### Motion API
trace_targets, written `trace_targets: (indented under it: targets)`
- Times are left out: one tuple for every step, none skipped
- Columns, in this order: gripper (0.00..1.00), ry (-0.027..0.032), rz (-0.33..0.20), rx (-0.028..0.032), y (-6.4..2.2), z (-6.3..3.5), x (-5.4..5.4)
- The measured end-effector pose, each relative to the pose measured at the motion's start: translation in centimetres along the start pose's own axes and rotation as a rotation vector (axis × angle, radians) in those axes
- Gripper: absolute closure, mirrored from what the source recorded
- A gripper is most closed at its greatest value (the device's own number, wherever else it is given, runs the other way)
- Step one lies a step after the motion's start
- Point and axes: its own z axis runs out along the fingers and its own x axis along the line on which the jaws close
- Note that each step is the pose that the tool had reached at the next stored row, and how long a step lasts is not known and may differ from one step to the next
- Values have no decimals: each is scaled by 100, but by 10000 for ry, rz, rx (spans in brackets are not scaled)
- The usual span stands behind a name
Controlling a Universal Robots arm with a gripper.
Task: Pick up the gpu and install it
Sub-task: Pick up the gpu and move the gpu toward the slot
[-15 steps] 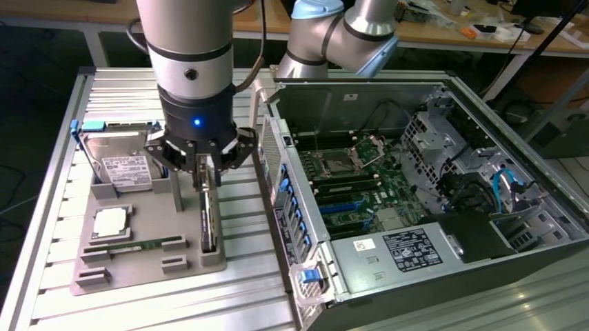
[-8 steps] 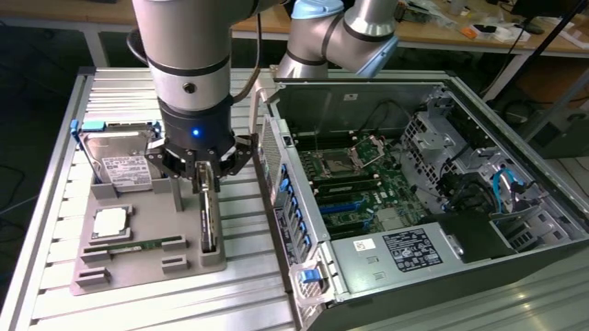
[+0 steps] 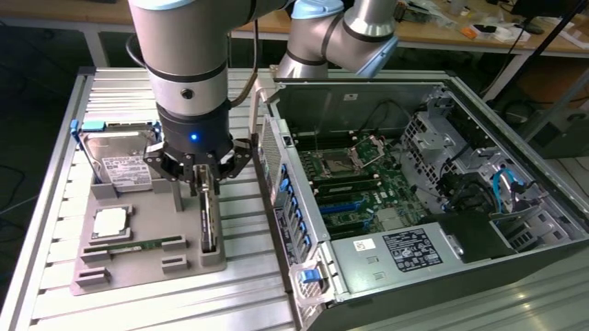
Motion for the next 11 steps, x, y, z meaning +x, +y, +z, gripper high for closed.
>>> trace_targets:
  targets:
    - [63, 0, 0, 0, 0, 0, 0]
    - [57, 0, 0, 0, 0, 0, 0]
    - [51, 0, 0, 0, 0, 0, 0]
    - [51, 0, 0, 1, 0, 0, 0]
    - [51, -2, 1, -1, 0, 2, 0]
    - [44, -18, 2, -4, 0, 16, 5]
    - [44, -24, 0, -4, -2, 33, 9]
    - [44, -26, -1, -4, -6, 49, 10]
    - [44, -26, -1, -3, -12, 68, 11]
    - [44, -26, -1, -3, -18, 86, 13]
    - [44, -25, 0, -2, -25, 103, 15]
